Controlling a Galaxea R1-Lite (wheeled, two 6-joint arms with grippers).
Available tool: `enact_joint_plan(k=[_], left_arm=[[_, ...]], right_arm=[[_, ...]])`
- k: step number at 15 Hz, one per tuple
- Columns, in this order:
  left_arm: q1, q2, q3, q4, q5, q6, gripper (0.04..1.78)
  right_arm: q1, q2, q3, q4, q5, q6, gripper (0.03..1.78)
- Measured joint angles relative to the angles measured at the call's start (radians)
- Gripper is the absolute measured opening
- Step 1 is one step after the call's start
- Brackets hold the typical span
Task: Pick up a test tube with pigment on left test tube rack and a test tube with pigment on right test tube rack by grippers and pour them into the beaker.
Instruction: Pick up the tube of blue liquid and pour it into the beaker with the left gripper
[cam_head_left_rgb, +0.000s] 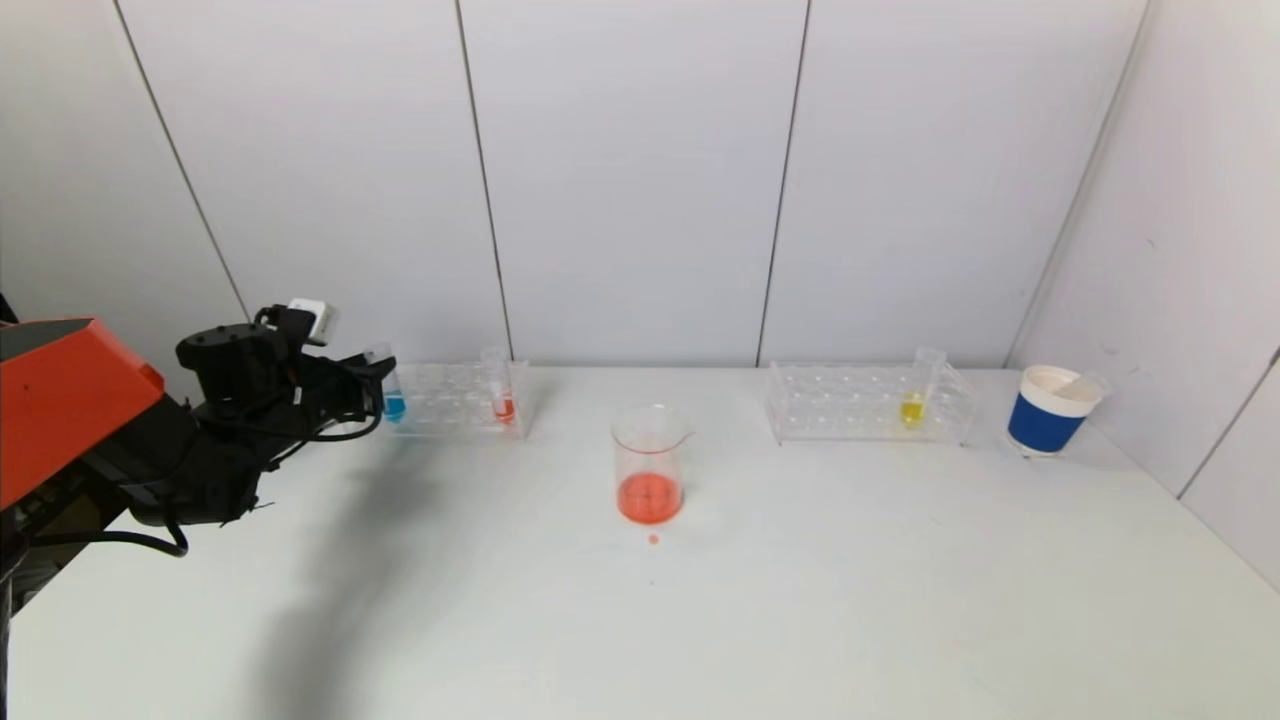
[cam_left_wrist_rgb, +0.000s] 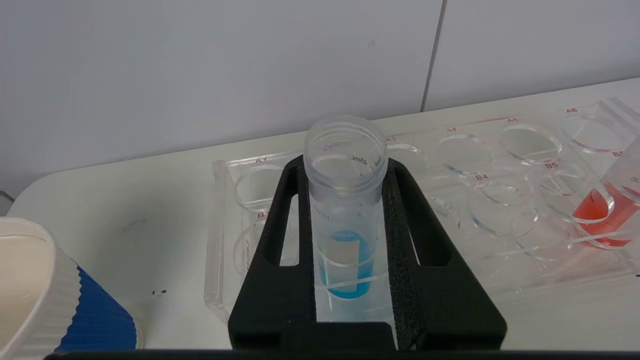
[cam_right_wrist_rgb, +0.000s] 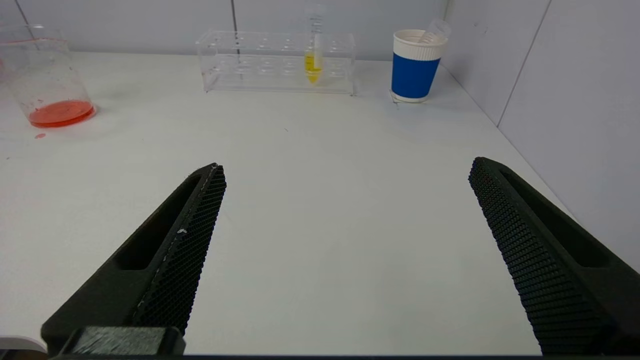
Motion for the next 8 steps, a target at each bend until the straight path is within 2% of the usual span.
enact_joint_plan(k=[8], left_arm=[[0.000, -0.044, 0.002, 0.003, 0.000, 0.000, 0.43]], right_arm=[[0.000, 0.000, 0.000, 0.000, 0.000, 0.000, 1.77]])
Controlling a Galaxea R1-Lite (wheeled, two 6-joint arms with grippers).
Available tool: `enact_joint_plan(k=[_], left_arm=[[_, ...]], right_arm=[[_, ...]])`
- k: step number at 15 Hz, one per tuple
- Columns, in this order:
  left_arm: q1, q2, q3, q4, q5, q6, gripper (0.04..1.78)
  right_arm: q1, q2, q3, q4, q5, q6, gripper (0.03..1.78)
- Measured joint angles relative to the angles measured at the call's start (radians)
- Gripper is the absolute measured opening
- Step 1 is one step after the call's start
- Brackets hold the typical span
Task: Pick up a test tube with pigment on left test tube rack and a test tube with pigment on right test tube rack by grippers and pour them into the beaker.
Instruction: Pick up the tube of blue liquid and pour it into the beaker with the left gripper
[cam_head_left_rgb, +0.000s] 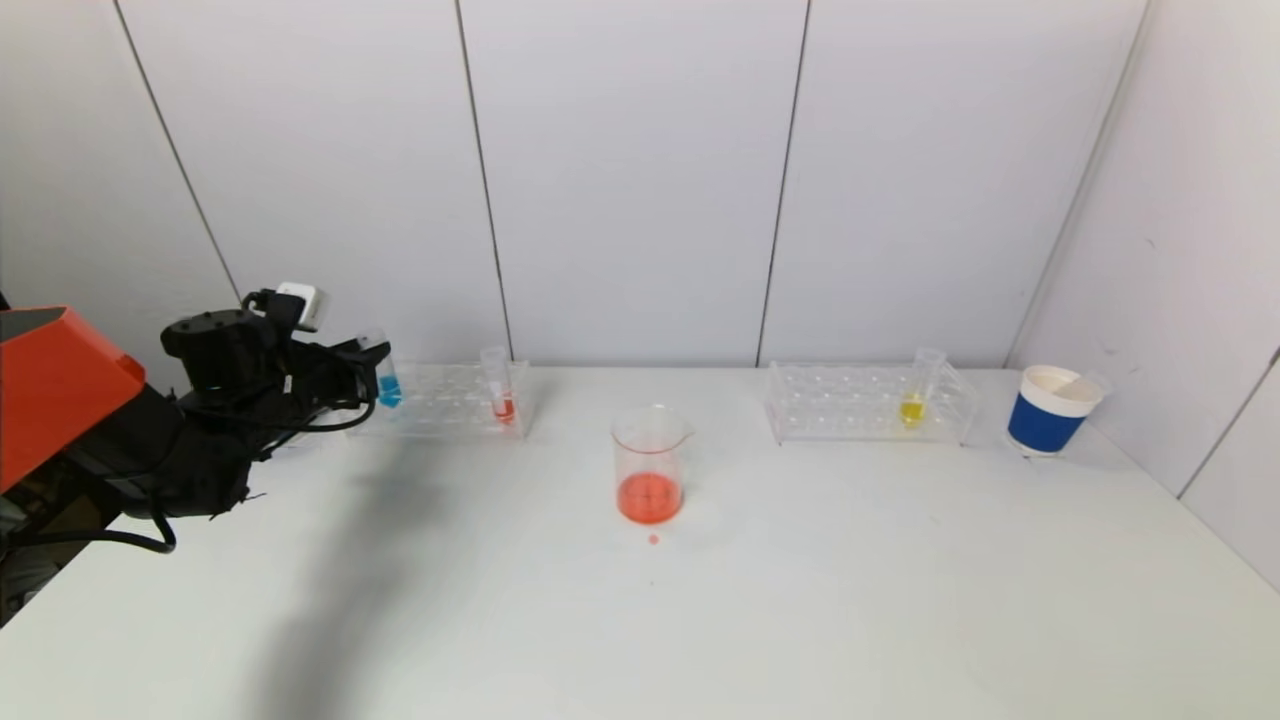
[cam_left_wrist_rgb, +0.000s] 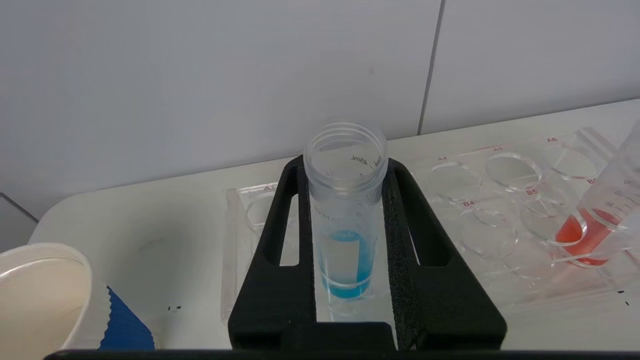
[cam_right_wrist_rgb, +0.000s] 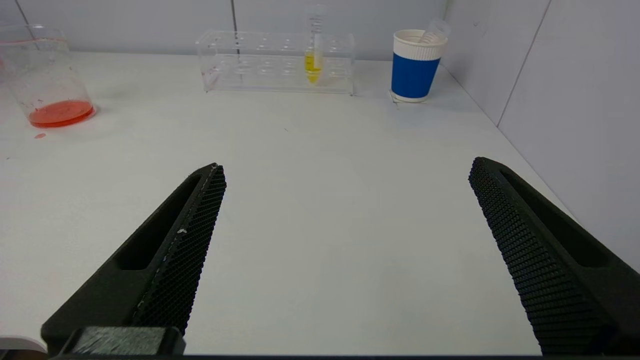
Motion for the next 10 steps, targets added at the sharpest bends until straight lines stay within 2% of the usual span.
enact_joint_plan(k=[10], left_arm=[[0.000, -0.072, -0.020, 0.056, 0.001, 0.001, 0.43]], right_arm=[[0.000, 0.000, 0.000, 0.000, 0.000, 0.000, 1.77]])
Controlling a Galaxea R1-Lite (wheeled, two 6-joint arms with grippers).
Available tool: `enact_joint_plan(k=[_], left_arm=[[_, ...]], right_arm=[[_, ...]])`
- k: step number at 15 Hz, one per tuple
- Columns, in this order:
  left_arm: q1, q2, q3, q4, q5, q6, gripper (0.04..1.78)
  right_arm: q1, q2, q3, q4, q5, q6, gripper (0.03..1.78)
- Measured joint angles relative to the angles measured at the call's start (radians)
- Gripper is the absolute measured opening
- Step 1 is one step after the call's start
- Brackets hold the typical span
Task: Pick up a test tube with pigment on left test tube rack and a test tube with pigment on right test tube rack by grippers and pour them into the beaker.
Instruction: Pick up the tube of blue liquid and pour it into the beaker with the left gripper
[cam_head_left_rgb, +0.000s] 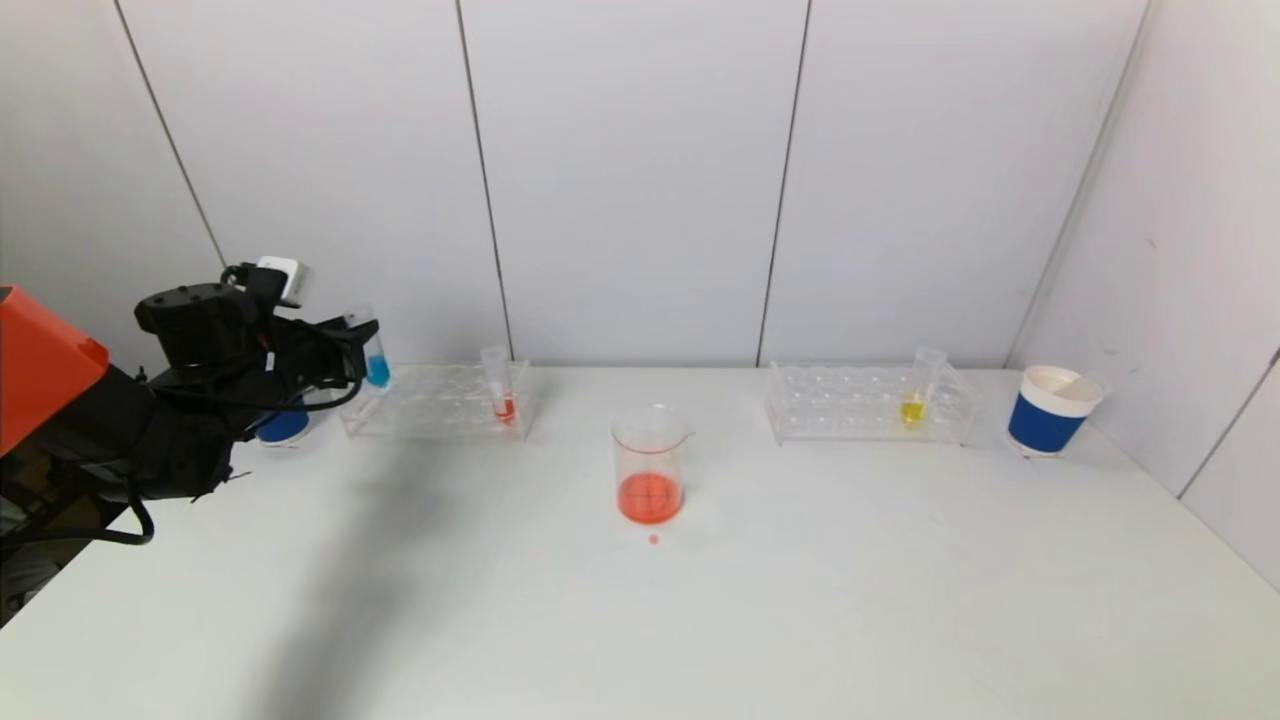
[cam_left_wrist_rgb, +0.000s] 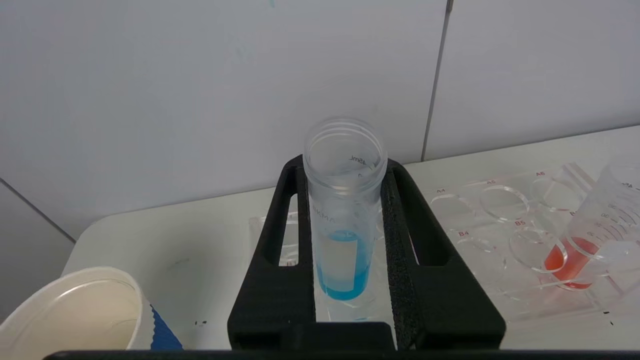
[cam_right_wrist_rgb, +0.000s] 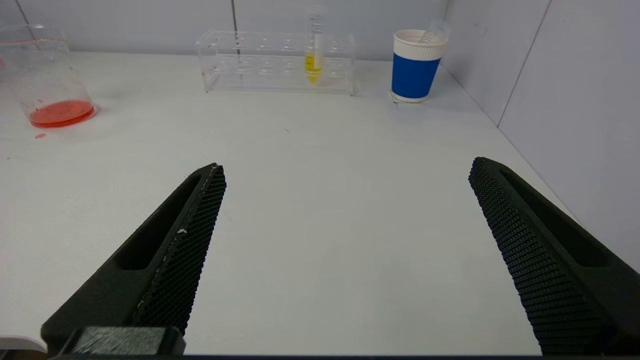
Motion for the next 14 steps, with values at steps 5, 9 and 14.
enact_joint_plan(k=[5, 9, 14], left_arm=[[-0.001, -0.028, -0.015, 0.016, -0.001, -0.001, 0.43], [-0.002, -0.076, -0.033, 0.085, -0.001, -0.001, 0.43], [-0.004, -0.167, -0.084, 0.226, -0.002, 0.000, 0.43]], right_arm=[[0.000, 0.000, 0.000, 0.000, 0.000, 0.000, 1.77], [0.001, 0.000, 0.000, 0.000, 0.000, 0.000, 1.77], [0.000, 0.000, 0.000, 0.000, 0.000, 0.000, 1.77]])
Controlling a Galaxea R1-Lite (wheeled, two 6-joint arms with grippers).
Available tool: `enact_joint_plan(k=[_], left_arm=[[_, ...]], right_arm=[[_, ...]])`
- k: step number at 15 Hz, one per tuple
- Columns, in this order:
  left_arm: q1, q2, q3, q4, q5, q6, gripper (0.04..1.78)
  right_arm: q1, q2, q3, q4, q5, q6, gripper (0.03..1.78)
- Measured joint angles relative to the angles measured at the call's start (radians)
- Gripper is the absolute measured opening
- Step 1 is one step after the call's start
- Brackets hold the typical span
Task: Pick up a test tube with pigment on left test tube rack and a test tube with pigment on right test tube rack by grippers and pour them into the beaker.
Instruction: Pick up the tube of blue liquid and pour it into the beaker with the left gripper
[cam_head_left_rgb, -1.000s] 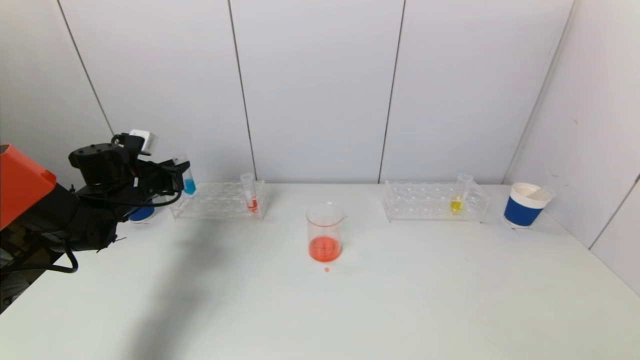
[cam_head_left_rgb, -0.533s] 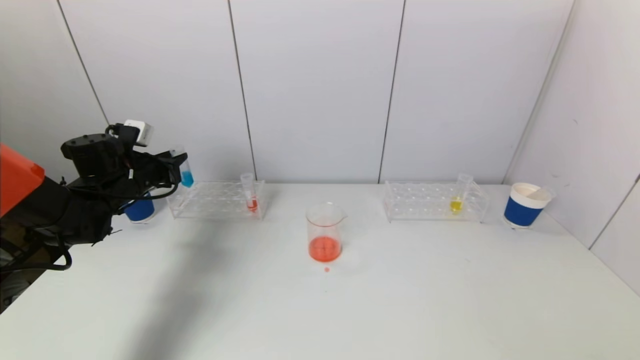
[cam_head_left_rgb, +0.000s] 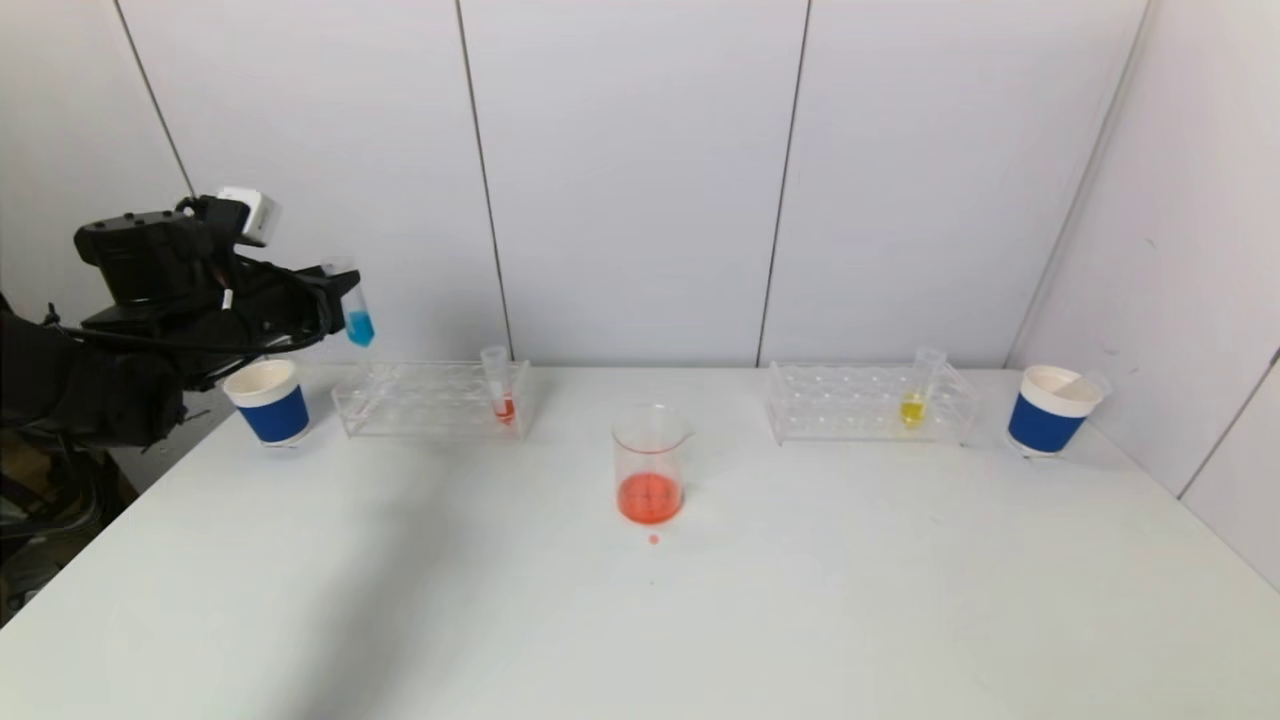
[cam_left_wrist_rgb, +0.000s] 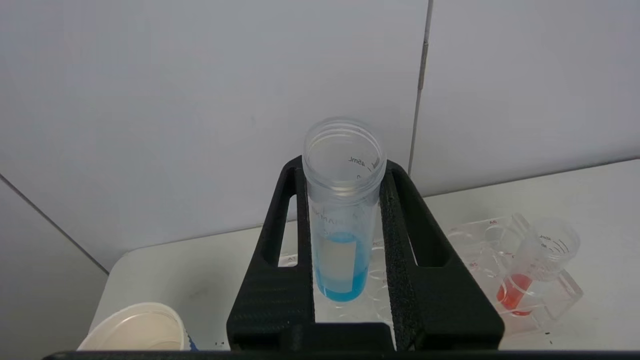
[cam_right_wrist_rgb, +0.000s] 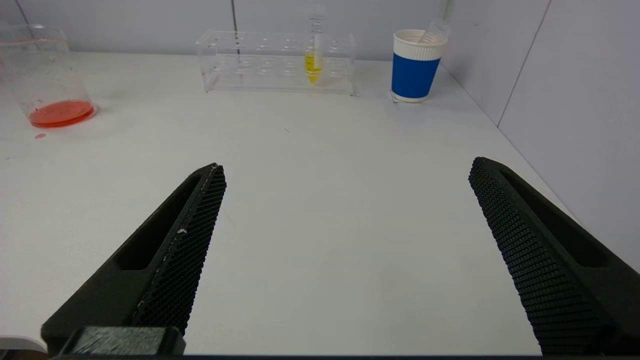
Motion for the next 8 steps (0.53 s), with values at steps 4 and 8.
enact_joint_plan(k=[4, 8], left_arm=[[-0.018, -0.071, -0.065, 0.132, -0.001, 0.001, 0.43], [-0.049, -0.132, -0.094, 0.234, -0.003, 0.003, 0.43]], right_arm=[[0.000, 0.000, 0.000, 0.000, 0.000, 0.000, 1.77], [0.000, 0.000, 0.000, 0.000, 0.000, 0.000, 1.77]])
